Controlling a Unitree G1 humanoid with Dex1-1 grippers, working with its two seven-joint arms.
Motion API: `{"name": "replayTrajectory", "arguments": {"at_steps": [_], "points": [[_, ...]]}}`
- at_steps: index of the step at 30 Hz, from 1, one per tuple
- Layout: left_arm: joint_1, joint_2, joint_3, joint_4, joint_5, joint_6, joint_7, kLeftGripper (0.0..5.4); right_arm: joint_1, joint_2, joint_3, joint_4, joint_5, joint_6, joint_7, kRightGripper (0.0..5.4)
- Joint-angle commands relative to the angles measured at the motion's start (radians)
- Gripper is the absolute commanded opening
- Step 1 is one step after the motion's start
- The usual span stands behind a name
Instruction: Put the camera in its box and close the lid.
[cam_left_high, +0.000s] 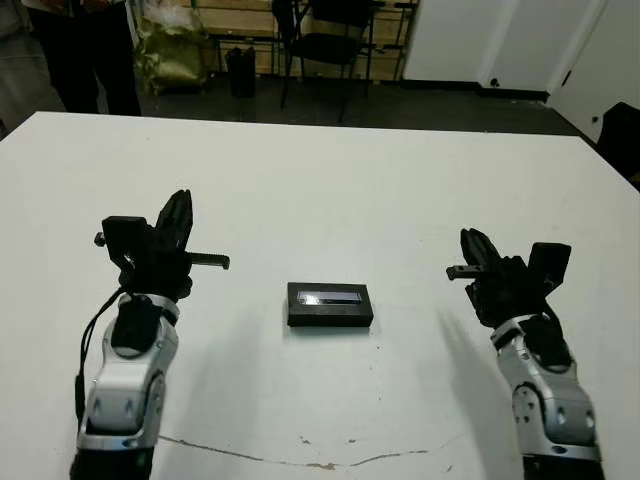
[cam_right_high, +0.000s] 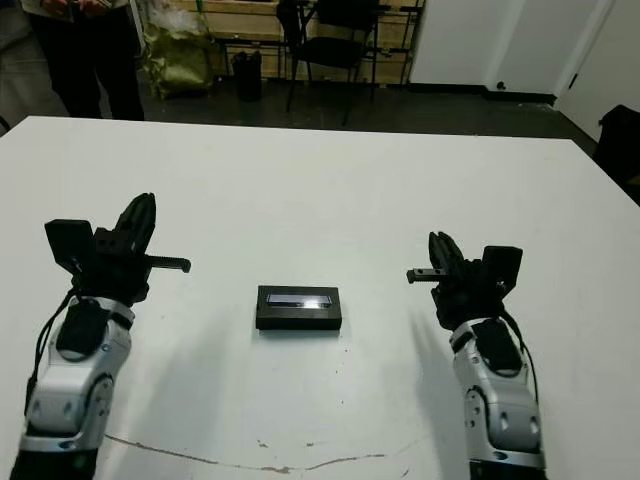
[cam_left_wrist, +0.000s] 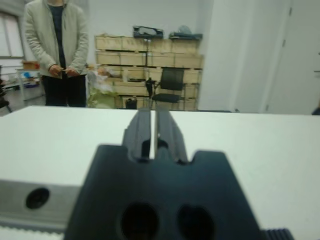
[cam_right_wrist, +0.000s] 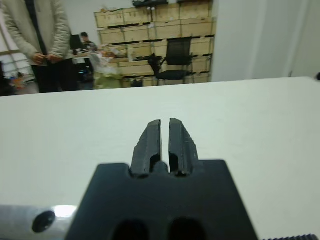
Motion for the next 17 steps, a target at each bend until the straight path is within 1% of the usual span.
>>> {"name": "replayTrajectory", "arguments": {"at_steps": [1,2,3,5,7,11,13,16,17], "points": [[0.029,-0.001,-0.014,-0.002,0.011,0.055,-0.001,0.02,0.020,0.019,0.014,0.063,-0.047,-0.071,-0.033,0.00],[0.031,0.009,-0.020,-0.005,0.017,0.065,-0.010,0.02,0.021,0.022,0.017,0.079,-0.056,-0.092,-0.035,0.00],[0.032,0.022,-0.025,-0.006,0.023,0.070,-0.022,0.02,0.021,0.023,0.022,0.082,-0.068,-0.096,-0.042,0.00],[0.029,0.039,-0.027,-0.006,0.028,0.079,-0.040,0.02,0.020,0.025,0.032,0.069,-0.102,-0.079,-0.073,0.00],[0.025,0.042,-0.023,0.001,0.029,0.083,-0.045,0.02,0.016,0.022,0.041,0.067,-0.133,-0.085,-0.093,0.00],[0.018,0.036,-0.011,0.020,0.010,0.091,-0.051,0.02,0.016,0.031,0.054,0.033,-0.151,-0.056,-0.113,0.00],[0.014,0.033,-0.003,0.047,-0.006,0.069,-0.064,0.02,0.018,0.031,0.060,0.025,-0.156,-0.060,-0.112,0.00],[0.006,0.029,0.010,0.085,-0.030,0.048,-0.079,0.02,0.018,0.031,0.059,0.038,-0.134,-0.096,-0.091,0.00],[0.005,0.032,0.011,0.089,-0.030,0.049,-0.081,0.02,0.018,0.029,0.060,0.037,-0.133,-0.097,-0.087,0.00]]}}
